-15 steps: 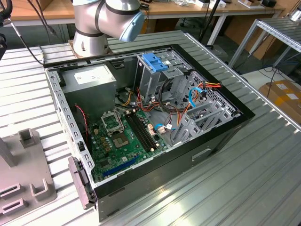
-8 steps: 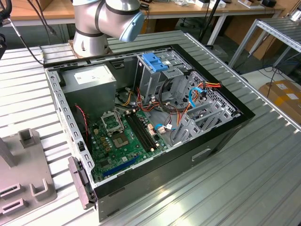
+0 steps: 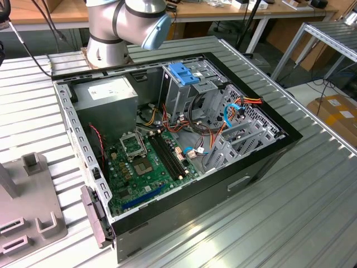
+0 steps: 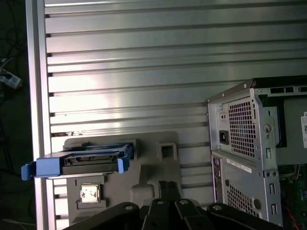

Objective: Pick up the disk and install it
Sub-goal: 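Reach for the disk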

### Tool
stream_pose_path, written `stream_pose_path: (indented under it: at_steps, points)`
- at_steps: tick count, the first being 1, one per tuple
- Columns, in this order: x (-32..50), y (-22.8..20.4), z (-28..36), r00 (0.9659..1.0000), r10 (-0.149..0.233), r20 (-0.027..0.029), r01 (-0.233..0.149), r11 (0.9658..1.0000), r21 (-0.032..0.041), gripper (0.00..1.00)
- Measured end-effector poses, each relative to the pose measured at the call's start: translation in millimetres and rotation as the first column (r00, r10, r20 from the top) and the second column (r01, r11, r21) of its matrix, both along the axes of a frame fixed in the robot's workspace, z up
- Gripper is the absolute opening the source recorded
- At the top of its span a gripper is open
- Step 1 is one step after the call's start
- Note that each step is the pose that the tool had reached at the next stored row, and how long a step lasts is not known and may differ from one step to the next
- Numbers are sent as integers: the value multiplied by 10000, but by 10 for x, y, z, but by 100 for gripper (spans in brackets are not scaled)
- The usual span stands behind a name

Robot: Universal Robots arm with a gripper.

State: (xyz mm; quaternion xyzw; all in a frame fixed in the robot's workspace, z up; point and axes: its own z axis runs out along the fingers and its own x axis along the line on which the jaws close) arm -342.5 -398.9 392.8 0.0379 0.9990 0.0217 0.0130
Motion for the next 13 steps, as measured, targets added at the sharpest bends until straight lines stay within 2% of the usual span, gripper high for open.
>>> stream_pose_path:
  at_steps: [7,13]
  points:
    - [-152,0,-1,10000,1,0,-1,10000,0,11]
    - [-203,0,-1,10000,0,0,0,10000,0,11]
